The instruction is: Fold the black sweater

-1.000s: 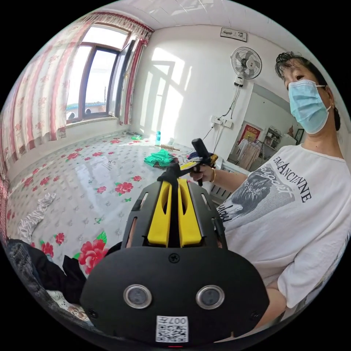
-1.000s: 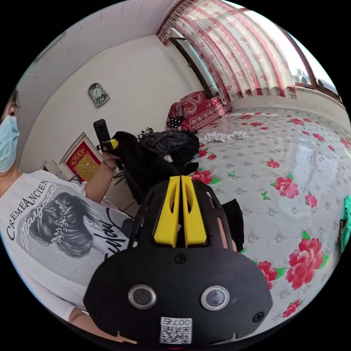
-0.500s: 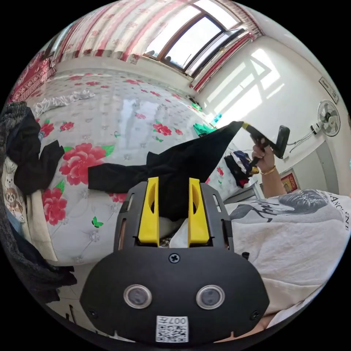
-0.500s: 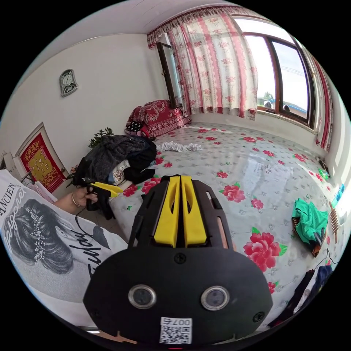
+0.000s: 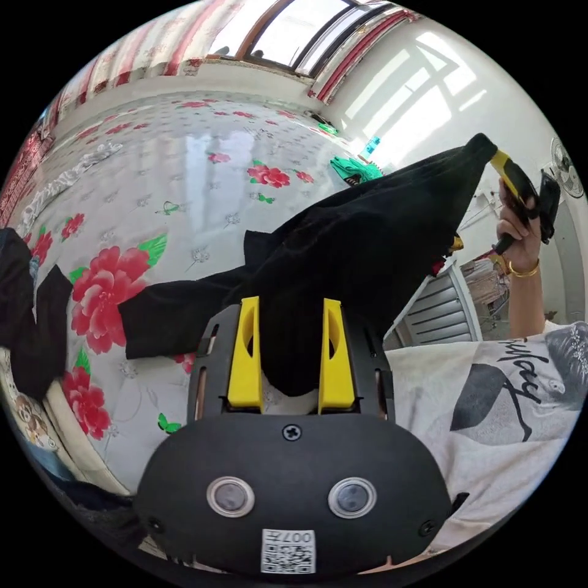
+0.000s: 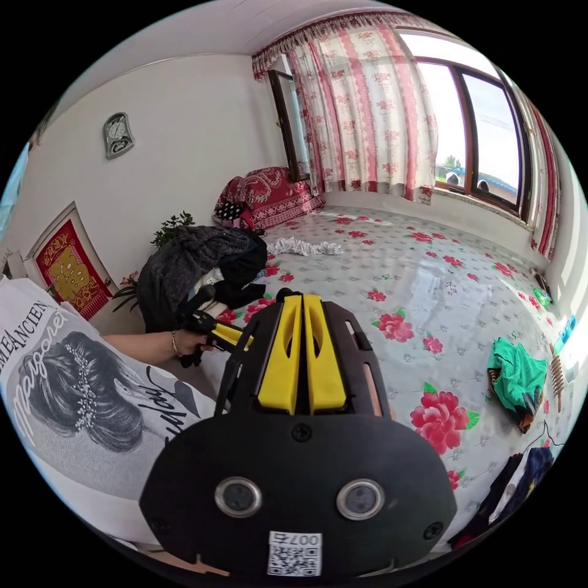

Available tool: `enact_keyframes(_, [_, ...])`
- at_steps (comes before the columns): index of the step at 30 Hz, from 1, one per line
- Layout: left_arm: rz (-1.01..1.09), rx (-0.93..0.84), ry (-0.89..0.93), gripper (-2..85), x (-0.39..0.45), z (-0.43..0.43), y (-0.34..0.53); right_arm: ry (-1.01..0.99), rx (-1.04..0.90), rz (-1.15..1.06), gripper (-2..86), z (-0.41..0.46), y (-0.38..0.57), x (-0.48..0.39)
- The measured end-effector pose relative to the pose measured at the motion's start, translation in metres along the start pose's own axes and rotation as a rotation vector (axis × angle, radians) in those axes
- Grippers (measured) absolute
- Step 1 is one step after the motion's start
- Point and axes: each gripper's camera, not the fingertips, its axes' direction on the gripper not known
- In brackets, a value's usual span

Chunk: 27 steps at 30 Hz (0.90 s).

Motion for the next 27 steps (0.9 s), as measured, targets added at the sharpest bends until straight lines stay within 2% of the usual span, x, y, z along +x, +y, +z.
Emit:
enact_keyframes(3, [0.038, -0.156, -0.017, 10.0, 0.011, 0.038, -0.015, 0.023, 0.005, 0.005, -0.2, -0.011, 0.002, -0.01])
enact_keyframes(5, [0.017, -0.176, -0.064, 0.9, 0.017, 0.04, -0.014, 0.053, -0.002, 0.011, -0.2, -0.017, 0.004, -0.014])
enact_keyframes(10, [0.023, 0.068, -0.027, -0.7, 0.026, -0.054, -0.005, 0.167, 0.032, 0.109, -0.2, -0.049, 0.018, -0.006])
enact_keyframes(15, [0.117, 0.358, -0.136, -0.9, 0.068, -0.211, -0.012, 0.222, 0.173, 0.188, -0.2, -0.098, 0.015, 0.012])
enact_keyframes(21, [0.315, 0.733, -0.301, -0.9, 0.194, -0.356, 0.04, 0.27, 0.493, 0.027, -0.2, -0.199, -0.011, -0.028])
enact_keyframes(27, [0.473, 1.022, -0.562, -0.9, 0.315, -0.42, 0.142, 0.348, 0.813, -0.213, -0.2, -0.287, -0.006, -0.097])
